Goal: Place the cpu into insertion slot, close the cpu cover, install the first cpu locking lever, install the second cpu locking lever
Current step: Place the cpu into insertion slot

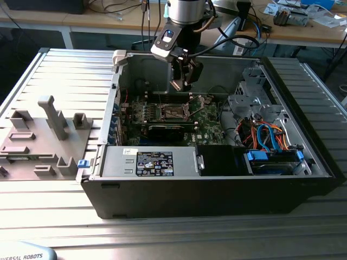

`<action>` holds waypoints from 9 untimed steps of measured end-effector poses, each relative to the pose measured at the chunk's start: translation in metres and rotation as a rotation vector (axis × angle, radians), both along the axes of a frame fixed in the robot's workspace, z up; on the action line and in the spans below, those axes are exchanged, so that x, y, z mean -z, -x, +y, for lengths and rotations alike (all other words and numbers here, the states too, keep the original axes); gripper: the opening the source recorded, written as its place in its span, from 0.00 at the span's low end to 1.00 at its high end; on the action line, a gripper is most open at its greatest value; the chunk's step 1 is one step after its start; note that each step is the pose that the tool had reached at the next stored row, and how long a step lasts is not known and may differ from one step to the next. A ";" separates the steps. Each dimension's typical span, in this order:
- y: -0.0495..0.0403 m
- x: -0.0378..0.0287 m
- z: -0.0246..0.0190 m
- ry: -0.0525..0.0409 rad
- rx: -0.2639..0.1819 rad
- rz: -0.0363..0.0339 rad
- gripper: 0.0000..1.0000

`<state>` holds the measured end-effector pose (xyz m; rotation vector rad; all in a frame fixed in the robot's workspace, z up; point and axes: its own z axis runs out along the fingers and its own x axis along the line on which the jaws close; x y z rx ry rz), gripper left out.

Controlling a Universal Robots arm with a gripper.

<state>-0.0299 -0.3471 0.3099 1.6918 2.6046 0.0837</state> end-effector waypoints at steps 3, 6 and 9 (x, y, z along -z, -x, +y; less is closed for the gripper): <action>0.0000 0.0000 0.0000 0.0000 0.002 0.0000 0.54; 0.0000 0.0000 0.0000 0.0000 0.004 0.0000 0.54; 0.0000 0.0000 0.0000 0.0000 0.006 0.0000 0.54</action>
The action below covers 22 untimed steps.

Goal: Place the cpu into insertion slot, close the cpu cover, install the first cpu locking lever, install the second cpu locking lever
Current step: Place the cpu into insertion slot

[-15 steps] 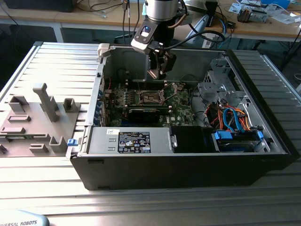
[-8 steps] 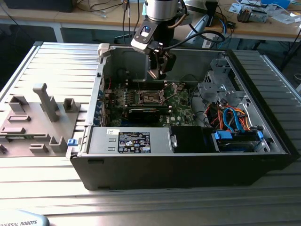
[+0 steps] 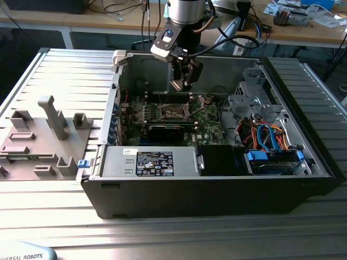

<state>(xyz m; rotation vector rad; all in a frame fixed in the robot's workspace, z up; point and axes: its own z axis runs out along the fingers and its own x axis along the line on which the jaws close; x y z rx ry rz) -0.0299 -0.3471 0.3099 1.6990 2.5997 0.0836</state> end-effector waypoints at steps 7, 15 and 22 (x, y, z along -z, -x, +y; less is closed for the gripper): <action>0.0000 0.0000 0.0000 0.0000 0.003 0.0000 0.54; 0.0000 0.0000 0.0000 0.0001 0.006 0.0000 0.54; 0.0000 0.0000 0.0000 0.0000 0.012 0.0000 0.54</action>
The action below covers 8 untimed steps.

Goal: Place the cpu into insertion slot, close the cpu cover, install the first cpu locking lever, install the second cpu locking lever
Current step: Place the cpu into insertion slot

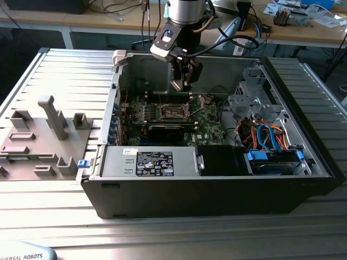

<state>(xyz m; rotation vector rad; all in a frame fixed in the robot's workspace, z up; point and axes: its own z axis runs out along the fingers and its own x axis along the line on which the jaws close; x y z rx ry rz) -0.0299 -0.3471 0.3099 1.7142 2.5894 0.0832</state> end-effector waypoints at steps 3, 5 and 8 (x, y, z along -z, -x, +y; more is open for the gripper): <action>0.0000 0.0000 0.0000 0.0000 0.001 0.0000 0.54; 0.0000 0.0000 0.0000 0.0000 0.002 0.0000 0.54; 0.0000 0.0000 0.0000 0.0000 0.010 0.0000 0.54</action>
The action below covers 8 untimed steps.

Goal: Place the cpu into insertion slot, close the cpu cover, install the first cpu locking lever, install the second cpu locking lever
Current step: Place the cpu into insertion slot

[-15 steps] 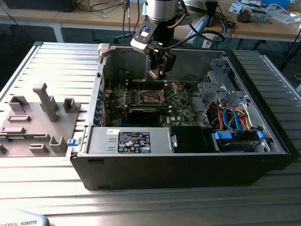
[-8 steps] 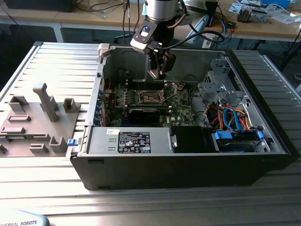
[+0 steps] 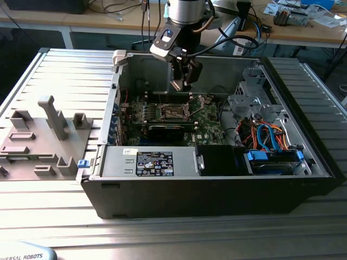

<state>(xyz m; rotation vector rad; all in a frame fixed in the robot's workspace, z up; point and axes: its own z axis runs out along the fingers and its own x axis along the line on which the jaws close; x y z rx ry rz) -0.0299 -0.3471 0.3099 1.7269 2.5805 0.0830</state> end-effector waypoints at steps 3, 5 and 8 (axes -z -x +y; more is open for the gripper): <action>0.0000 0.0000 0.0000 0.0000 0.001 0.0000 0.54; 0.0000 0.0000 0.0000 0.0000 0.002 0.0000 0.54; 0.0000 0.0000 0.0000 0.0000 0.003 0.0001 0.54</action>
